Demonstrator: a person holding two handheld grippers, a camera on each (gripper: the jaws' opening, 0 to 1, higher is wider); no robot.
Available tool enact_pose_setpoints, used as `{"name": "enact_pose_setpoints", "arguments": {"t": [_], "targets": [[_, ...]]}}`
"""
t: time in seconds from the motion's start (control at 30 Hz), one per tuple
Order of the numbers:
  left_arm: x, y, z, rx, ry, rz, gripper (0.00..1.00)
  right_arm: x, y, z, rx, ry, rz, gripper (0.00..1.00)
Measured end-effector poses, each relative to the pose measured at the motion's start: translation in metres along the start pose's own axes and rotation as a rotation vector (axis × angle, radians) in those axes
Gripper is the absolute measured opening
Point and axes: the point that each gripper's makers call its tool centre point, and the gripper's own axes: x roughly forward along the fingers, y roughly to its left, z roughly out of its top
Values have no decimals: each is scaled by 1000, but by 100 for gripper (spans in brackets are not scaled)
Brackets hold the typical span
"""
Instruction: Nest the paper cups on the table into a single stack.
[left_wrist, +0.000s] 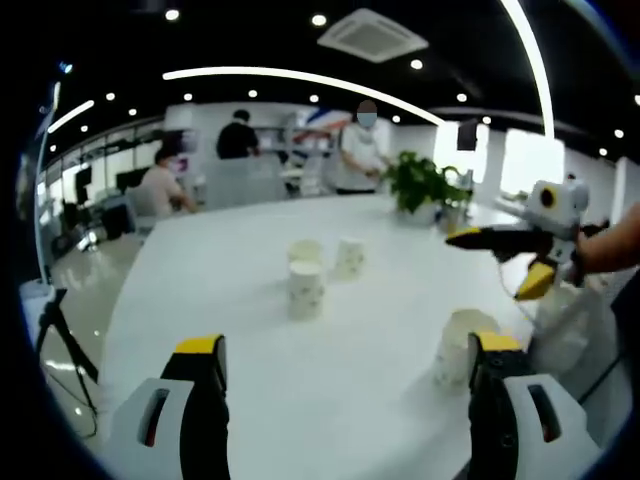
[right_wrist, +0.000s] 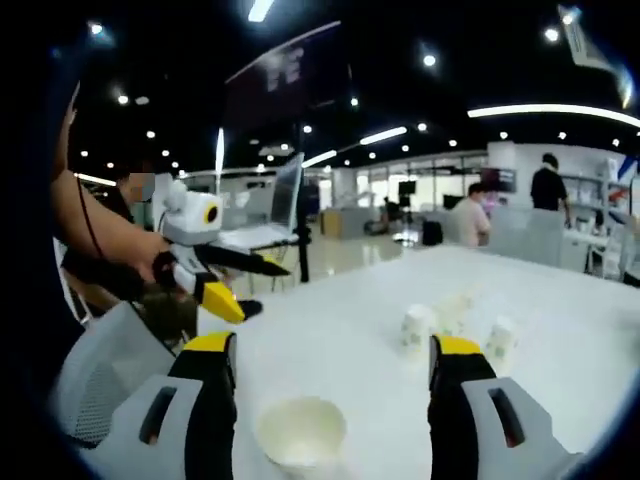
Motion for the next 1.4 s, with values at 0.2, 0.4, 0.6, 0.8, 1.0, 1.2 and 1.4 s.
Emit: {"name": "enact_pose_setpoints", "arguments": {"t": [0.2,0.4,0.6,0.8,1.0,1.2,1.4], "targets": [[4,3,4,4,-9,-7,98,-15,-31,12,3,13,-55,90],[6,4,9,12,-16,-10,98,-32,-55,7,23,25,-115,95],[8,8,9,18,-15,-21,98,-48,-74,-10,-6,80,-165,100],[5,9,8,8,-19,-21,98,-61,-94,-19,16,61,-227,100],[2,13,4,-1,-26,-2,98,-70,-108,-27,53,46,-254,100],[-4,15,-3,-18,-24,8,98,-76,-118,-28,56,57,-280,100],[-5,17,-6,-26,-21,14,98,-80,-123,-27,64,54,-296,100]]}}
